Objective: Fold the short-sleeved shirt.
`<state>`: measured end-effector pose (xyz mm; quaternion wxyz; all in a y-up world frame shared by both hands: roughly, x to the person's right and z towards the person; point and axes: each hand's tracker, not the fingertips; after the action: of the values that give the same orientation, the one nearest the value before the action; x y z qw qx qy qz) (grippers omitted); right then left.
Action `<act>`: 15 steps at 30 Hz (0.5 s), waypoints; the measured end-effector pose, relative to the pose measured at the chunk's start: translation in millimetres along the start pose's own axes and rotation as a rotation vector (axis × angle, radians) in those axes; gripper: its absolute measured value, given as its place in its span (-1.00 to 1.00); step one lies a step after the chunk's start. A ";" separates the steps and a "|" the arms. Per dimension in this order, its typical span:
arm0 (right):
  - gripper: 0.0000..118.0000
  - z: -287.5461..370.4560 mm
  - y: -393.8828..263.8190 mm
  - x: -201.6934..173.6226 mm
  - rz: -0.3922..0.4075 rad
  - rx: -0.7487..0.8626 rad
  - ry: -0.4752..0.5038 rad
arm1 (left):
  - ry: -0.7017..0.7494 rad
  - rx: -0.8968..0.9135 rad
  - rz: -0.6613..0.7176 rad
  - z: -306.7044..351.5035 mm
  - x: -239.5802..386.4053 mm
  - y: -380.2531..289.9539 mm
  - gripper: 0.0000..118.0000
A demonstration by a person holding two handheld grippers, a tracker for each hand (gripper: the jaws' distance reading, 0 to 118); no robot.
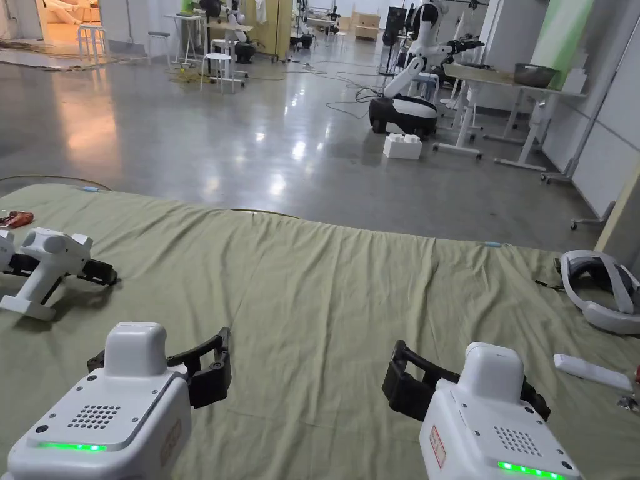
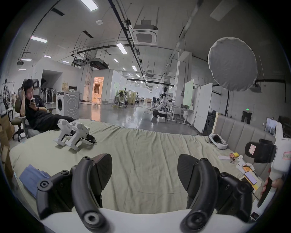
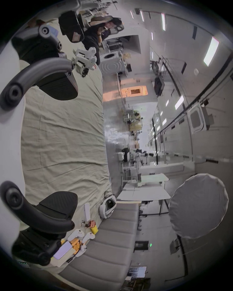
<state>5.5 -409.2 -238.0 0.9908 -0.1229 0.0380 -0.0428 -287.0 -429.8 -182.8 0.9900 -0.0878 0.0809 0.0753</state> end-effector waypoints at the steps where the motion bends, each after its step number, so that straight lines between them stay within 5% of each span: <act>1: 0.99 -2.4 1.6 -0.9 0.008 0.002 -0.006 | -0.001 0.003 0.001 -1.3 -1.0 -0.6 0.61; 15: 1.00 -18.5 -10.3 -0.2 -0.080 -0.169 -0.009 | 0.043 -0.053 0.030 -2.4 -5.7 -10.6 0.61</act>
<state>2.9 -423.5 -253.3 0.9745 -0.2076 0.0323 -0.0787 -291.2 -441.3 -182.4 0.9841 -0.1142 0.1015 0.0903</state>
